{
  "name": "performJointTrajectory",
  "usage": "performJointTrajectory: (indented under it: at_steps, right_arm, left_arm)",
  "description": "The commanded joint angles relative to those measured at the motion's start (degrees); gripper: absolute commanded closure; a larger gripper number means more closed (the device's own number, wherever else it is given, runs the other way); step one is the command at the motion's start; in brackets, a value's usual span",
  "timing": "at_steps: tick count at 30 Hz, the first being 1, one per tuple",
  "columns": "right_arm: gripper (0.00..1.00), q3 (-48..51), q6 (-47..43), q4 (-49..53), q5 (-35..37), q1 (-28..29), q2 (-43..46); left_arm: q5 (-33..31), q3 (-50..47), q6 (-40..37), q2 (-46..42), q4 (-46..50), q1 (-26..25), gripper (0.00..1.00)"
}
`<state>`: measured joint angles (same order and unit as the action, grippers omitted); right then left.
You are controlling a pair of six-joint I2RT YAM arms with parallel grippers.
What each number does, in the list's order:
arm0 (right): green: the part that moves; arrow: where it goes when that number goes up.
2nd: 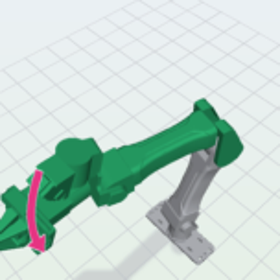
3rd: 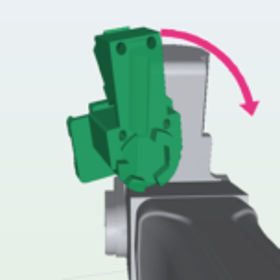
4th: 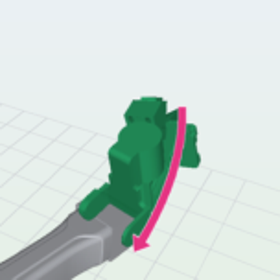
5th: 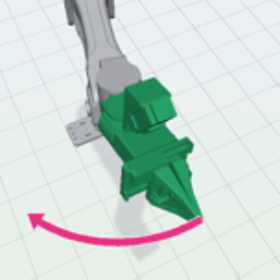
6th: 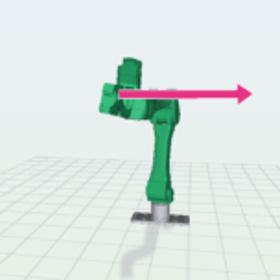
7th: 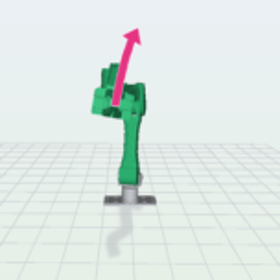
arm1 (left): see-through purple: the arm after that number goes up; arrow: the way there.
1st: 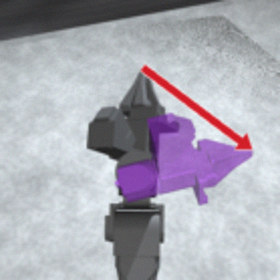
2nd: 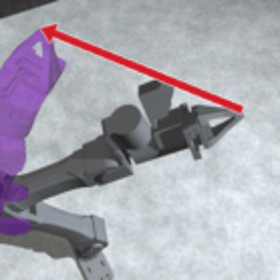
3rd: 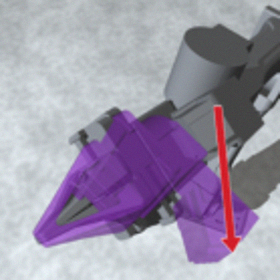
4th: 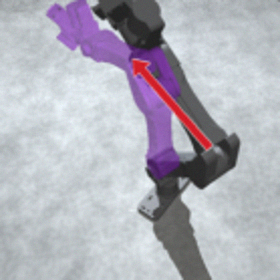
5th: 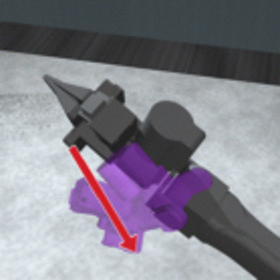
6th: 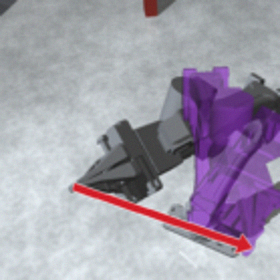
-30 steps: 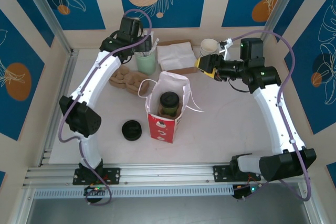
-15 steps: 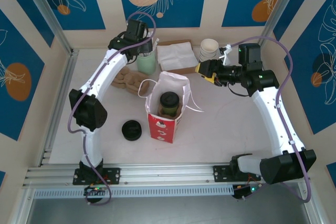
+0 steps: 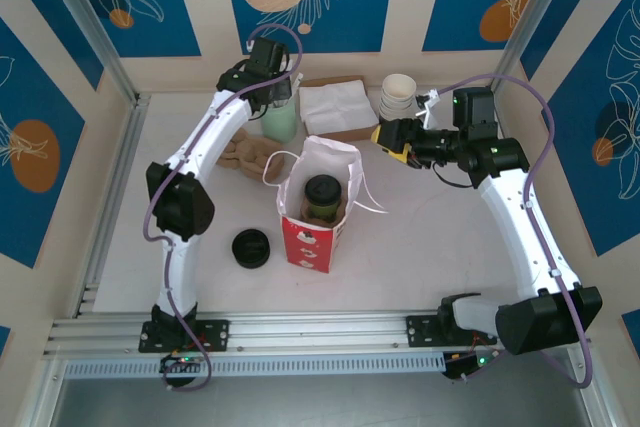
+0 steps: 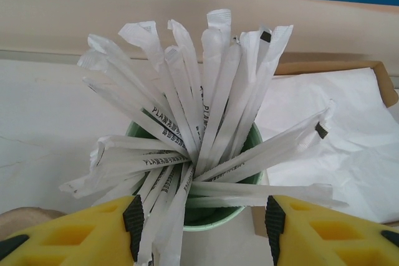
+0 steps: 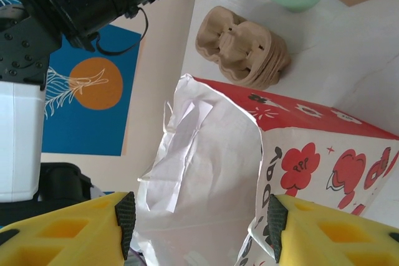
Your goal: Pack the takeout coffee
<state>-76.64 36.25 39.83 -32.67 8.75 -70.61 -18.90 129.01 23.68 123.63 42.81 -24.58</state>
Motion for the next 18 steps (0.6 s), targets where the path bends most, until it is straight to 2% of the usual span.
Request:
performJointTrajectory:
  at_steps: [1, 18]
  right_arm:
    - [0.39, 0.18, -1.07, -1.25, -3.05, -0.18, 0.93]
    - [0.39, -1.30, -2.14, 0.25, -2.48, -0.66, 0.32]
  left_arm:
    - [-2.29, 2.30, 1.10, 1.34, 1.66, 0.83, 0.45]
    - [-2.50, 1.95, 1.13, 2.66, 1.14, 0.84, 0.53]
